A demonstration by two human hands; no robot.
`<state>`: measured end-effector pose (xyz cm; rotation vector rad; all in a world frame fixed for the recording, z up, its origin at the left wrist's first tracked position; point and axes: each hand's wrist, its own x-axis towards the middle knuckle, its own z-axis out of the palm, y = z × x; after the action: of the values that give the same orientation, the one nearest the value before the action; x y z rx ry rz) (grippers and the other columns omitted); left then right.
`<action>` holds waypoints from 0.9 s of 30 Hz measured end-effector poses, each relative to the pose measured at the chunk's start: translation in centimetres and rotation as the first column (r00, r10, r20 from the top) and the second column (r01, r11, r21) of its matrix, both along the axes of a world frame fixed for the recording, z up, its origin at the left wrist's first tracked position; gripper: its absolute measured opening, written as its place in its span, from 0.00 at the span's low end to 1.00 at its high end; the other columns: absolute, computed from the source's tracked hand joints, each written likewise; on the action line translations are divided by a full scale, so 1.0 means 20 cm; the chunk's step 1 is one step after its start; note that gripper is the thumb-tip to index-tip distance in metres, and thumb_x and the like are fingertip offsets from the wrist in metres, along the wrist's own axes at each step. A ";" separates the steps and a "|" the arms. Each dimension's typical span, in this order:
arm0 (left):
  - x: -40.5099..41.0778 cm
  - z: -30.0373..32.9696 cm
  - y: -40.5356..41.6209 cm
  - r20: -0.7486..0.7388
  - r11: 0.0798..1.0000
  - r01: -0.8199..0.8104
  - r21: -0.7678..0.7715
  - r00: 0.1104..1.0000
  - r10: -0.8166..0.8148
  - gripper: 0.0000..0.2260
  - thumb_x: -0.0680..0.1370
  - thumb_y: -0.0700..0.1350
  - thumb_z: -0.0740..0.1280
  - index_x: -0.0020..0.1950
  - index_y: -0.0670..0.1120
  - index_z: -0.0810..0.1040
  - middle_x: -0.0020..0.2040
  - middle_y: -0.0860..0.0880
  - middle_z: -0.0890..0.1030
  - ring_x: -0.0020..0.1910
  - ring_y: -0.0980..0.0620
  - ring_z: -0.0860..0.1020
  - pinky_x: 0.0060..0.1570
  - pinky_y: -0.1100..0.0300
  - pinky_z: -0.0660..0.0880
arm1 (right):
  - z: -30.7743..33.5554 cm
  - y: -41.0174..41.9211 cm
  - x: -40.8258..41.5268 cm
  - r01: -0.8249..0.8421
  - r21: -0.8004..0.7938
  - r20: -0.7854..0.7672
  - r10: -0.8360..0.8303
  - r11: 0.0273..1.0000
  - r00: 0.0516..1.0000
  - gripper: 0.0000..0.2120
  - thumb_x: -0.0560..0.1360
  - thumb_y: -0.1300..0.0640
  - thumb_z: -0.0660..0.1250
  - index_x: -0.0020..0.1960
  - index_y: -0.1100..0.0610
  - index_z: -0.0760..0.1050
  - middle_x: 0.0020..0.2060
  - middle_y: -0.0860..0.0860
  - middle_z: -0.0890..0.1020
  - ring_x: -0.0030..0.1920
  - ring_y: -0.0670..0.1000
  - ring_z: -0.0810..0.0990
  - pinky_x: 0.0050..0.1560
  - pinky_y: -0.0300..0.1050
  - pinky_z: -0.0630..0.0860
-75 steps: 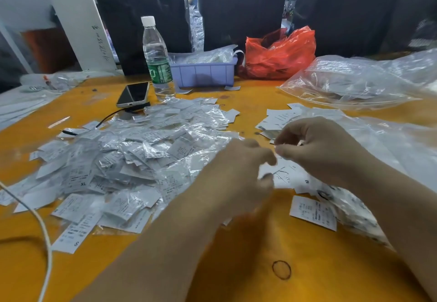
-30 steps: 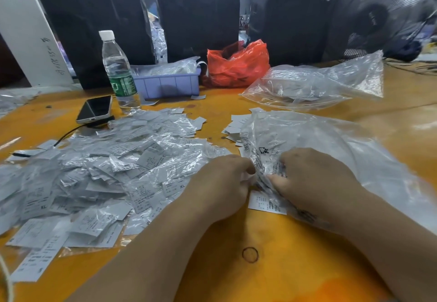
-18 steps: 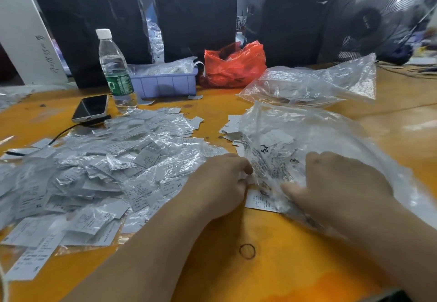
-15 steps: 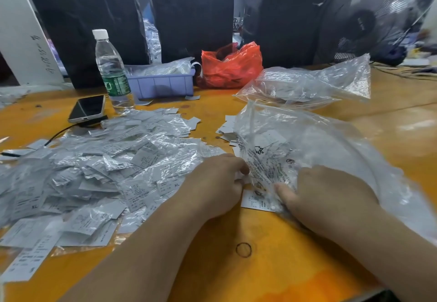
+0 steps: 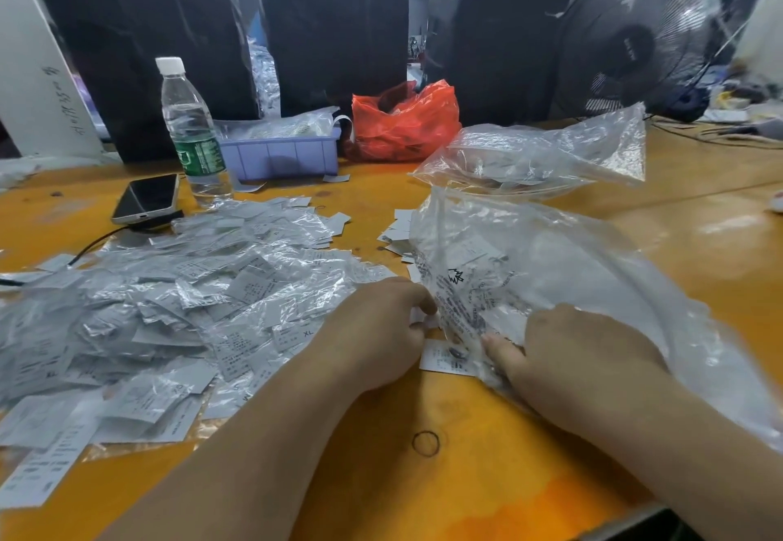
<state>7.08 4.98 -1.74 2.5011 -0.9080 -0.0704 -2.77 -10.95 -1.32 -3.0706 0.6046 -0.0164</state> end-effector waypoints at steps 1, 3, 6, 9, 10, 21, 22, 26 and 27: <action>0.00 0.00 0.00 -0.003 1.000 -0.001 0.001 1.000 0.001 0.10 0.80 0.46 0.63 0.60 0.54 0.78 0.61 0.56 0.77 0.59 0.53 0.74 0.56 0.57 0.72 | 0.00 0.00 0.01 -0.024 0.012 0.033 0.023 1.000 0.999 0.21 0.79 0.35 0.49 0.41 0.51 0.65 0.42 0.50 0.72 0.41 0.53 0.73 0.36 0.47 0.69; 0.00 0.00 0.00 -0.009 1.000 -0.007 -0.002 1.000 0.007 0.10 0.80 0.47 0.63 0.61 0.54 0.78 0.62 0.56 0.76 0.60 0.53 0.74 0.57 0.57 0.72 | 0.00 0.01 0.01 -0.091 -0.003 0.114 0.091 0.996 0.989 0.16 0.79 0.41 0.52 0.42 0.51 0.66 0.43 0.49 0.75 0.43 0.53 0.77 0.39 0.47 0.74; 0.00 0.00 0.00 -0.013 1.000 -0.007 -0.004 1.000 0.007 0.10 0.81 0.48 0.63 0.61 0.54 0.78 0.63 0.56 0.76 0.60 0.53 0.74 0.57 0.56 0.72 | 0.02 0.01 0.00 -0.136 -0.030 0.198 0.140 0.990 0.970 0.12 0.78 0.43 0.57 0.47 0.49 0.72 0.46 0.46 0.77 0.45 0.52 0.78 0.39 0.46 0.73; 0.00 0.00 0.00 -0.006 1.000 -0.006 -0.001 1.000 0.005 0.11 0.81 0.47 0.63 0.62 0.55 0.77 0.64 0.56 0.76 0.61 0.52 0.73 0.56 0.58 0.71 | 0.05 -0.01 0.01 -0.037 -0.068 0.097 0.043 0.997 0.994 0.17 0.76 0.35 0.55 0.45 0.49 0.65 0.38 0.46 0.69 0.42 0.53 0.73 0.32 0.45 0.64; 0.00 0.00 0.00 -0.001 1.000 -0.006 0.001 1.000 0.006 0.11 0.81 0.47 0.63 0.62 0.55 0.77 0.64 0.55 0.76 0.62 0.52 0.73 0.57 0.58 0.71 | 0.06 -0.01 0.02 -0.012 -0.046 0.049 0.014 0.999 0.999 0.18 0.76 0.35 0.54 0.43 0.49 0.63 0.36 0.46 0.67 0.40 0.53 0.71 0.30 0.44 0.62; -0.01 0.00 0.00 0.094 1.000 -0.014 0.001 0.995 0.014 0.17 0.78 0.41 0.63 0.65 0.56 0.75 0.61 0.54 0.79 0.59 0.52 0.76 0.55 0.53 0.76 | 0.03 0.02 0.06 -0.226 -0.015 0.377 0.215 0.974 0.901 0.08 0.77 0.54 0.62 0.41 0.52 0.78 0.38 0.48 0.79 0.39 0.53 0.78 0.39 0.49 0.77; -0.01 0.00 0.00 0.110 1.000 -0.016 0.006 0.994 0.015 0.18 0.78 0.40 0.63 0.65 0.56 0.75 0.60 0.54 0.79 0.58 0.51 0.77 0.54 0.53 0.76 | 0.04 0.03 0.06 -0.249 -0.004 0.426 0.227 0.969 0.876 0.08 0.77 0.54 0.63 0.42 0.52 0.79 0.39 0.48 0.80 0.40 0.54 0.78 0.39 0.50 0.77; -0.01 0.00 0.01 0.138 1.000 -0.024 -0.015 0.990 0.026 0.17 0.78 0.40 0.61 0.64 0.56 0.76 0.57 0.54 0.81 0.56 0.50 0.78 0.53 0.52 0.77 | 0.05 0.05 0.08 -0.300 -0.068 0.514 0.291 0.951 0.807 0.08 0.77 0.54 0.65 0.42 0.54 0.80 0.40 0.49 0.78 0.35 0.55 0.77 0.33 0.48 0.75; 0.00 0.00 0.01 0.143 1.000 -0.026 -0.015 0.989 0.028 0.17 0.78 0.41 0.61 0.64 0.56 0.76 0.57 0.53 0.80 0.56 0.49 0.78 0.52 0.52 0.77 | 0.05 0.06 0.09 -0.306 -0.076 0.525 0.299 0.949 0.797 0.08 0.77 0.54 0.65 0.42 0.55 0.81 0.40 0.49 0.77 0.34 0.56 0.77 0.32 0.48 0.75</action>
<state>7.01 5.17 -1.69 2.5317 -0.9278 0.1255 -1.06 -9.82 -0.25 -2.8934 0.0750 -0.8238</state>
